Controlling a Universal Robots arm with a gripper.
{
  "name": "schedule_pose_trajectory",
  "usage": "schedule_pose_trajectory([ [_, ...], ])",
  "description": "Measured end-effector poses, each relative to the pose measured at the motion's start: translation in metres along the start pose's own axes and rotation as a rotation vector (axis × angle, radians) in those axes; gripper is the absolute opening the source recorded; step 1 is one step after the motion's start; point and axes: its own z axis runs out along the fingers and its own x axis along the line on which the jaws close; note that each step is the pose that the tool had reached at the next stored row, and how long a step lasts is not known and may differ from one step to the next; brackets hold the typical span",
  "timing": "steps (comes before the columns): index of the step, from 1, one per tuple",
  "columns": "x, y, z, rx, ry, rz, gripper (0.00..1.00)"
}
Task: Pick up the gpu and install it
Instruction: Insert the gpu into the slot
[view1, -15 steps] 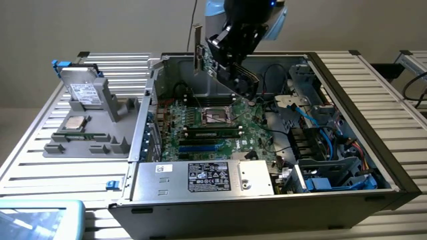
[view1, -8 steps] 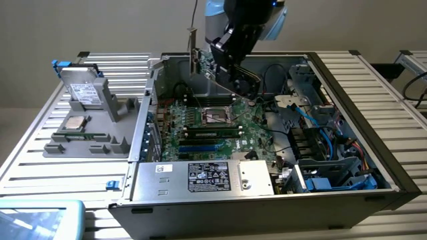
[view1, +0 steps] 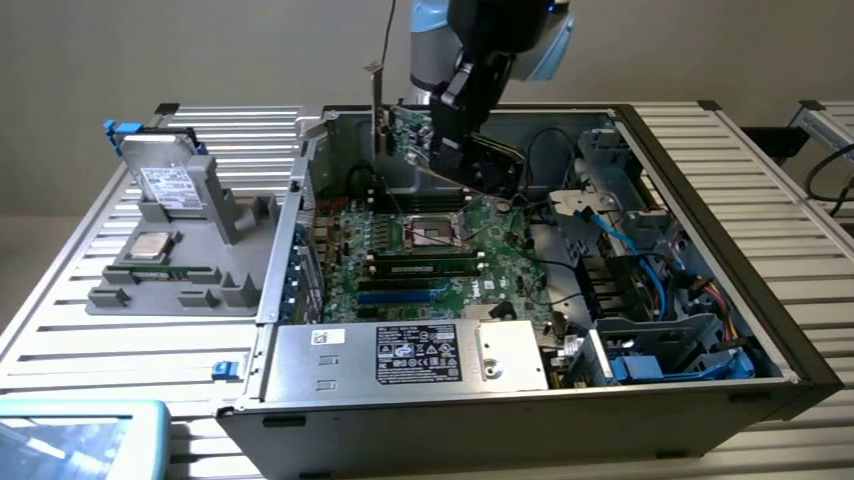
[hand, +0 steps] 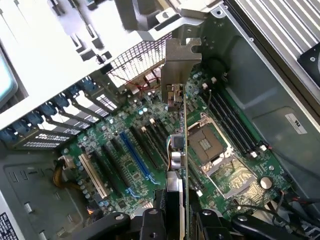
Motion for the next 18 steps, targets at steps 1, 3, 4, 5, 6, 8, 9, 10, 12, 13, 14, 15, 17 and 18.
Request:
schedule_pose_trajectory([
  [1,0.0000,0.0000,0.0002,0.0010,0.0025,-0.018,0.29],
  [3,0.0000,-0.0001,0.0008,0.0030,0.0073,-0.055,0.29],
  [4,0.0000,-0.0002,0.0010,0.0040,0.0098,-0.073,0.29],
  [5,0.0000,-0.0002,0.0013,0.0049,0.0121,-0.091,0.29],
  [6,0.0000,-0.0002,0.0015,0.0059,0.0147,-0.109,0.29],
  [8,0.0000,-0.0003,0.0020,0.0078,0.0195,-0.145,0.29],
  [9,0.0000,-0.0003,0.0023,0.0087,0.0217,-0.162,0.29],
  [10,0.0000,-0.0004,0.0026,0.0098,0.0240,-0.180,0.29],
  [12,0.0000,-0.0004,0.0031,0.0133,0.0282,-0.217,0.29],
  [13,-0.0001,-0.0005,0.0034,0.0153,0.0301,-0.235,0.29],
  [14,0.0000,-0.0005,0.0035,0.0177,0.0317,-0.253,0.29],
  [15,0.0000,-0.0005,0.0037,0.0209,0.0330,-0.270,0.29],
  [17,0.0000,-0.0006,0.0037,0.0348,0.0310,-0.297,0.29],
  [18,0.0000,-0.0006,0.0038,0.0445,0.0287,-0.310,0.29],
])
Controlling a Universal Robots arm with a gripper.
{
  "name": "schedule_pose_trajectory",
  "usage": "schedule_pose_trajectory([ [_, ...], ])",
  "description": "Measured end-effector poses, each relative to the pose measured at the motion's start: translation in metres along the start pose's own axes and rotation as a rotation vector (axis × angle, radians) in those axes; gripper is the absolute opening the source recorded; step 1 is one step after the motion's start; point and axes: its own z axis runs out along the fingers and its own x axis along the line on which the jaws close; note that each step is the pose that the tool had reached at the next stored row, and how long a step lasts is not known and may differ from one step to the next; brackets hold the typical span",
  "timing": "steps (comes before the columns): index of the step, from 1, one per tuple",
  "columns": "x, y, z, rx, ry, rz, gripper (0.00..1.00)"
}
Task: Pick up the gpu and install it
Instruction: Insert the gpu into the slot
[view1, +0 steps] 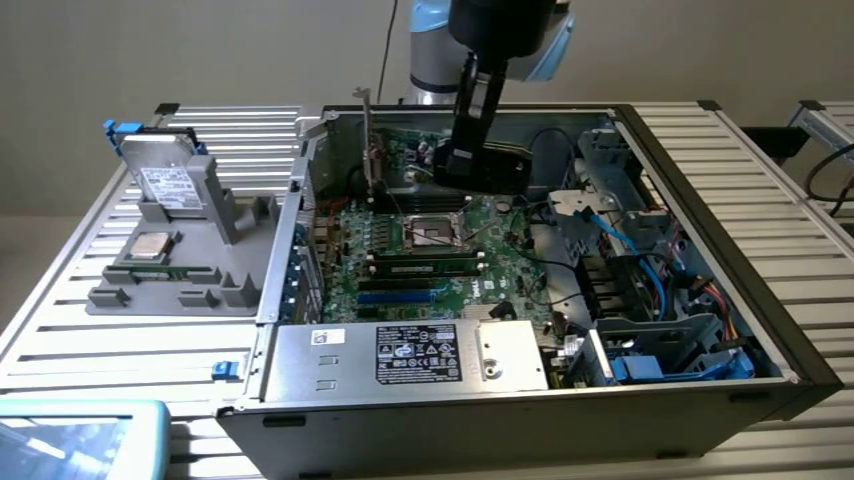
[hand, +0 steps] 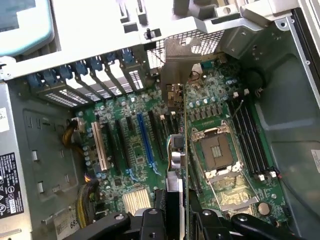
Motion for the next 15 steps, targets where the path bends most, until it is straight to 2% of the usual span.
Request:
schedule_pose_trajectory([
  [3,-0.0001,-0.0001,0.0006,0.0274,-0.0021,-0.034,0.29],
  [4,-0.0001,-0.0001,0.0008,0.0332,-0.0013,-0.046,0.29],
  [5,-0.0001,-0.0001,0.0011,0.0360,0.0016,-0.062,0.29],
  [7,-0.0001,-0.0002,0.0014,0.0380,0.0094,-0.093,0.29],
  [13,-0.0001,-0.0003,0.0025,0.0410,0.0272,-0.199,0.29],
  [14,-0.0001,-0.0002,0.0026,0.0414,0.0321,-0.209,0.29],
  [15,-0.0001,-0.0003,0.0026,0.0414,0.0329,-0.210,0.29],
])
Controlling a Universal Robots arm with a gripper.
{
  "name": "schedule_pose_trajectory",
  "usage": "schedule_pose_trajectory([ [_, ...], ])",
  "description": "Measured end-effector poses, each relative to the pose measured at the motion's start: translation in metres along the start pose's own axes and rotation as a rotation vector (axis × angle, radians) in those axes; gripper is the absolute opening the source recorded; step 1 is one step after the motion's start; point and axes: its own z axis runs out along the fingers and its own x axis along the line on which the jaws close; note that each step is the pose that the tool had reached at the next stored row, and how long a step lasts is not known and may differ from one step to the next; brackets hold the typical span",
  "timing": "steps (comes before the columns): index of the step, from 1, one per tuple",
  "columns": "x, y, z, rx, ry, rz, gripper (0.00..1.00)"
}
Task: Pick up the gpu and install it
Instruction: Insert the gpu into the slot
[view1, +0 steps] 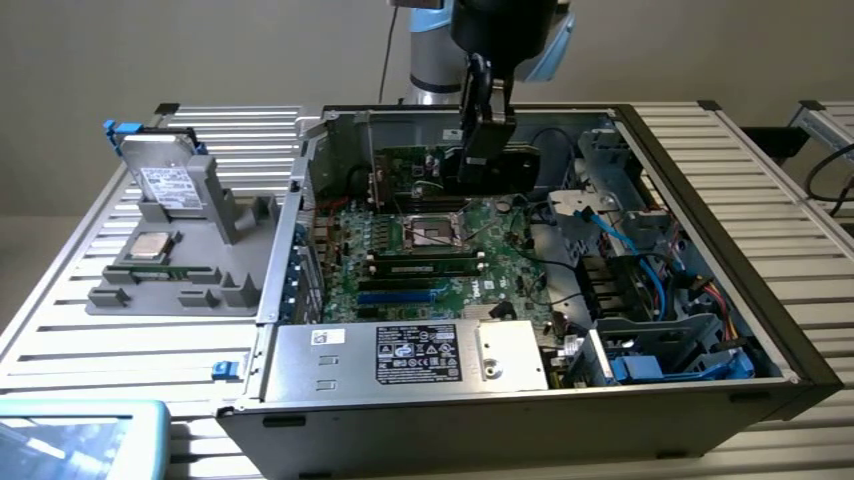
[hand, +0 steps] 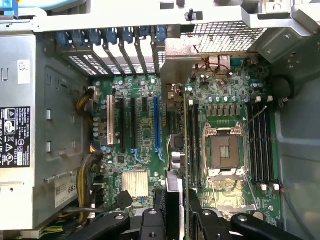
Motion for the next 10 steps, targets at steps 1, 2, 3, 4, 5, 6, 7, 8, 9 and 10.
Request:
schedule_pose_trajectory([
  [1,0.000,0.0000,0.0000,0.0001,0.0000,0.000,0.29],
  [2,0.000,0.0000,0.0001,0.0001,-0.0001,0.000,0.29],
  [3,0.000,0.0005,0.0004,0.0002,-0.0001,0.000,0.29],
  [4,0.000,0.0015,0.0009,0.0002,0.0008,0.000,0.29],
  [5,0.000,0.0026,0.0016,0.0002,0.0023,0.000,0.29],
  [6,0.000,0.0042,0.0027,0.0003,0.0039,0.000,0.29],
  [7,0.000,0.0061,0.0041,0.0004,0.0056,0.001,0.29],
  [8,0.000,0.0078,0.0055,0.0003,0.0074,0.001,0.29],
  [9,0.000,0.0094,0.0068,-0.0001,0.0088,0.001,0.29],
  [10,0.001,0.0110,0.0081,-0.0007,0.0100,0.001,0.29],
])
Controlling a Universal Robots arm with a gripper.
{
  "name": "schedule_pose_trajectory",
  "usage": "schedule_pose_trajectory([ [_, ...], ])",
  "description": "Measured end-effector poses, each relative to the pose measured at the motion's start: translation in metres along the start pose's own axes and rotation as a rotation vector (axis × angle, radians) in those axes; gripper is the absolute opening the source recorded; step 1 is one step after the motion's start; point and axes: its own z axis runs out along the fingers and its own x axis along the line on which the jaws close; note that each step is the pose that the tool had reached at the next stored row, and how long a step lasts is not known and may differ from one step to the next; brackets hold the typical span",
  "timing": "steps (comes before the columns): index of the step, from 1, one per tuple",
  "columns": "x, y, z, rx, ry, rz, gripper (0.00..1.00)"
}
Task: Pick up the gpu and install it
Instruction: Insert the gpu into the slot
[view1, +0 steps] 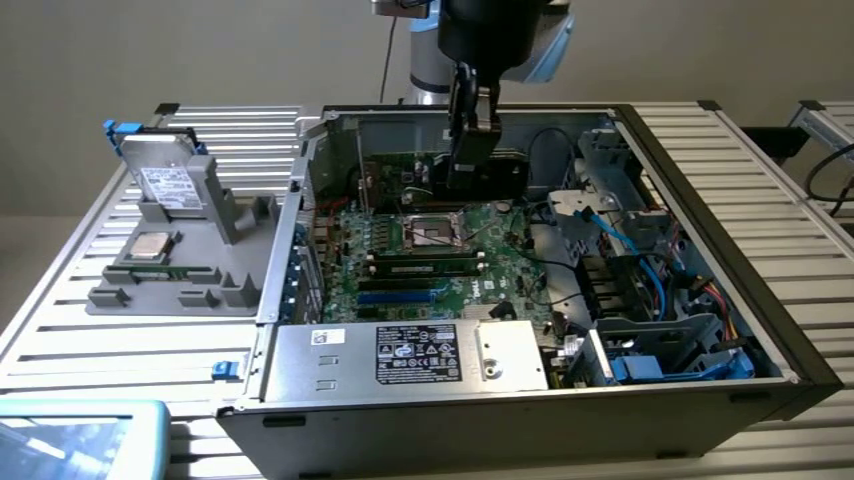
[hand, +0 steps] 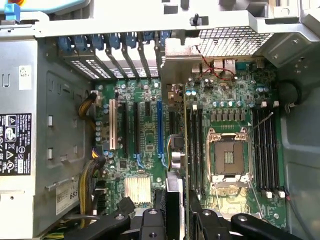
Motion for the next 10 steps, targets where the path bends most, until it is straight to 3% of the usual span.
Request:
schedule_pose_trajectory([
  [8,0.000,0.0193,0.0147,-0.0031,0.0019,0.000,0.29],
  [10,0.001,0.0217,0.0173,-0.0065,0.0021,0.000,0.29],
])
